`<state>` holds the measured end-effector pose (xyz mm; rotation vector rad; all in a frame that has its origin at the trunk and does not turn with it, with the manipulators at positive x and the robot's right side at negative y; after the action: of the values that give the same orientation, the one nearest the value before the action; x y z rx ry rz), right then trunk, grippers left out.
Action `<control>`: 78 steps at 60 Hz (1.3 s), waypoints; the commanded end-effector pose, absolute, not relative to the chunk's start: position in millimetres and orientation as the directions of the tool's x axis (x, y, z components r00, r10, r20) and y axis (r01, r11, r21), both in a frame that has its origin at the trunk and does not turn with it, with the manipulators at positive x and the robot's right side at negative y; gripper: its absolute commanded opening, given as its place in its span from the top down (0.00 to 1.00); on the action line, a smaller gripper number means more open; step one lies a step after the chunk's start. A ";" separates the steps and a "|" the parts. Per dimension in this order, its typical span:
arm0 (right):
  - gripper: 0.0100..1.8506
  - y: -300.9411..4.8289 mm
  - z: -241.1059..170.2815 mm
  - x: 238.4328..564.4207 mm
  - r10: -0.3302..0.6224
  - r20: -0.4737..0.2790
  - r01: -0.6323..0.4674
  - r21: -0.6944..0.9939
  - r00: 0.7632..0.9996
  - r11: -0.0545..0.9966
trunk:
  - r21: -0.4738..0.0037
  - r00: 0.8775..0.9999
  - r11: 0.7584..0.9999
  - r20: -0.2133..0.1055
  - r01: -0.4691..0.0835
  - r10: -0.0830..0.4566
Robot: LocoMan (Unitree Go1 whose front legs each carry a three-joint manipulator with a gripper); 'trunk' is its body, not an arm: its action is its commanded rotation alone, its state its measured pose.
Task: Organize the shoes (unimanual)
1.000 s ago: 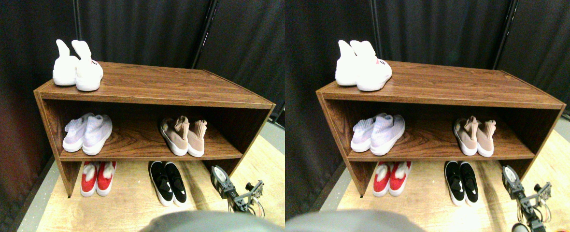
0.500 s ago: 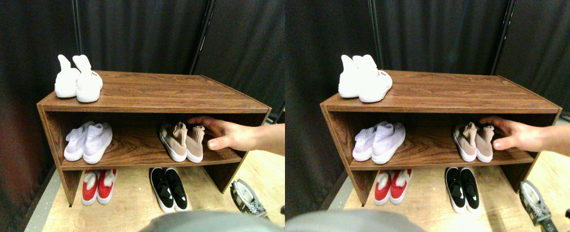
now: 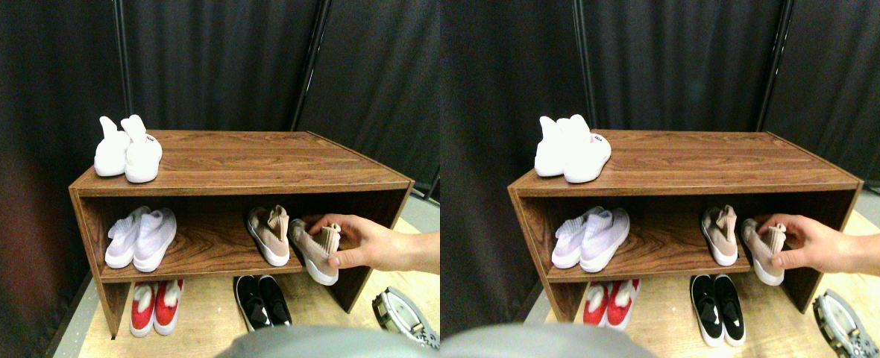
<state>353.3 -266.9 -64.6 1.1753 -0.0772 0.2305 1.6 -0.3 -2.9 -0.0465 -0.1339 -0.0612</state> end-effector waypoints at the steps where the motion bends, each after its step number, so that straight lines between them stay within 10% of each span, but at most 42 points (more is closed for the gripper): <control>1: 0.97 -261.7 -52.9 351.9 0.166 0.252 -0.296 0.887 0.953 0.354 | -0.039 0.987 0.997 0.146 0.067 -0.060; 78: 0.97 -261.2 -59.7 358.4 0.110 0.229 -0.254 0.895 0.967 0.368 | -0.045 0.990 0.996 0.118 0.078 -0.072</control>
<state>360.5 -264.3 -66.4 1.1762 -0.1037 0.2094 -1.7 -3.3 -4.1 -0.0375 -0.1265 -0.0757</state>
